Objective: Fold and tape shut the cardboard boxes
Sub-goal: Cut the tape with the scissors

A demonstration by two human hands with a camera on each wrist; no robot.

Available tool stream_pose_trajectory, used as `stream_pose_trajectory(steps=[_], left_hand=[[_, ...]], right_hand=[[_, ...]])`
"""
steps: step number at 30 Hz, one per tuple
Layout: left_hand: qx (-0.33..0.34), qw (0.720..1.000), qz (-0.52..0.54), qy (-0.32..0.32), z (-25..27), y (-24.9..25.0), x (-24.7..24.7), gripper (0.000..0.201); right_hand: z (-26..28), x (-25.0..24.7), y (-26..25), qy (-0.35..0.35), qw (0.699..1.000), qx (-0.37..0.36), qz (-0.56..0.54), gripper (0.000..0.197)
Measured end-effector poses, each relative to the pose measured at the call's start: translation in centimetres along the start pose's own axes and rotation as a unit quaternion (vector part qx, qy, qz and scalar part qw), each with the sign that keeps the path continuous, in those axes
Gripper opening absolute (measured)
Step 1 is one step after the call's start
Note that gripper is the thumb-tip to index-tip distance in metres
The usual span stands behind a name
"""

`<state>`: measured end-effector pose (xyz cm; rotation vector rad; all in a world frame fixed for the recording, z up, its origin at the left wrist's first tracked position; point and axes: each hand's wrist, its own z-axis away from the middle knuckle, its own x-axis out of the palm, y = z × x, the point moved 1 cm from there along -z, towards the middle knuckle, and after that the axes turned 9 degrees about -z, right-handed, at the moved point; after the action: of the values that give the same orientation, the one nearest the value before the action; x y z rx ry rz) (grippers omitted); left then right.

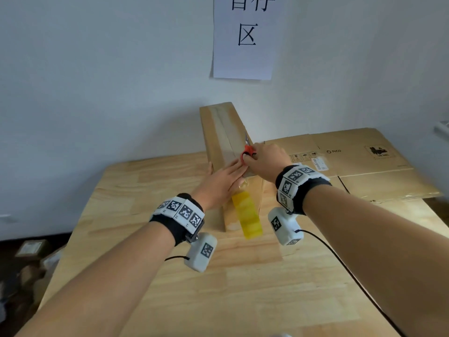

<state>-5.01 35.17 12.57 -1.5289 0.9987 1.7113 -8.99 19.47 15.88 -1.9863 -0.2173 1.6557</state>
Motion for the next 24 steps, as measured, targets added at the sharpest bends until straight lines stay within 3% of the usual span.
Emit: stream_pose_trajectory(steps=[4,9,12,15,18,22,24], left_hand=[[0.019,0.999,0.030,0.038,0.6,-0.6,-0.6,0.047],[0.024,0.998,0.056,0.013,-0.1,-1.3,-0.7,0.044],[0.030,0.994,0.106,0.029,-0.3,-1.5,-0.7,0.043],[-0.007,0.982,0.181,0.047,0.0,-1.1,-0.7,0.043],[-0.088,0.947,0.296,0.093,1.1,-1.2,-0.6,0.038],[-0.227,0.856,0.419,0.199,3.2,-2.2,-0.5,0.021],[-0.265,0.827,0.456,0.195,3.7,-1.9,-0.5,0.015]], right_hand=[[0.4,0.4,-0.8,-0.006,1.000,-0.002,-0.001,0.034],[1.8,-0.3,-0.3,0.002,1.000,0.006,0.002,0.028],[2.5,-0.1,0.3,0.004,1.000,0.005,-0.010,0.029],[3.0,0.4,0.8,-0.002,1.000,-0.006,-0.029,0.031],[3.2,0.8,1.0,-0.010,0.999,-0.007,-0.037,0.031],[3.2,1.0,1.1,-0.015,0.998,0.002,-0.053,0.034],[3.1,1.2,1.0,-0.015,0.998,0.011,-0.061,0.035]])
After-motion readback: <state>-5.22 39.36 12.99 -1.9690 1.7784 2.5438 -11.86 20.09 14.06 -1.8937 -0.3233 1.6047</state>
